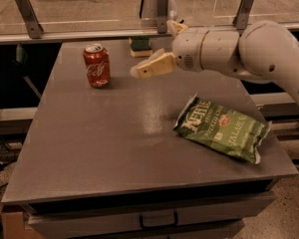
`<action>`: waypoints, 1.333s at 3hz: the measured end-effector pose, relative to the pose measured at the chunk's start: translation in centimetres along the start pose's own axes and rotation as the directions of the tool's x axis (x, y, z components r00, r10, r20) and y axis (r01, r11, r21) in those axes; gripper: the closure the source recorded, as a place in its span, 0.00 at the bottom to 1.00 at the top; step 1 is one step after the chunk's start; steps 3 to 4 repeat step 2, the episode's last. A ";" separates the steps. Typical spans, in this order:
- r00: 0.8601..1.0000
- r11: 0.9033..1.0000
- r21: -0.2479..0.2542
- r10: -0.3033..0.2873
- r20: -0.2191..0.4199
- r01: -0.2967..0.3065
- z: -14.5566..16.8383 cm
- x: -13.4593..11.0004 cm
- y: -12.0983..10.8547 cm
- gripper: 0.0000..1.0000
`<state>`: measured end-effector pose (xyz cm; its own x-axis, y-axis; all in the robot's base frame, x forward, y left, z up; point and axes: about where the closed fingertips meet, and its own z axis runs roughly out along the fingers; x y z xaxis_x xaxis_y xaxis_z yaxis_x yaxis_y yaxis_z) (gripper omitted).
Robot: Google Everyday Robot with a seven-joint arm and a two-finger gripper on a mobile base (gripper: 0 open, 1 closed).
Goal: Place coke can upright
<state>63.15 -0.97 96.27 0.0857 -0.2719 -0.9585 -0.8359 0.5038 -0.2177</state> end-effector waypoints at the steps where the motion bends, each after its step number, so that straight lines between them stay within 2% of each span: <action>1: 0.996 0.992 0.085 -0.092 -0.001 0.092 -5.5 -2.5 -5.3 0.00; 2: 0.984 0.966 0.189 -0.179 0.010 0.174 -10.8 -6.0 -9.1 0.00; 4: 0.984 0.966 0.189 -0.179 0.010 0.174 -10.8 -6.0 -9.1 0.00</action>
Offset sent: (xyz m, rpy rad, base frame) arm 0.0107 -0.1986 0.1713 -0.0769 -0.3642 -0.2699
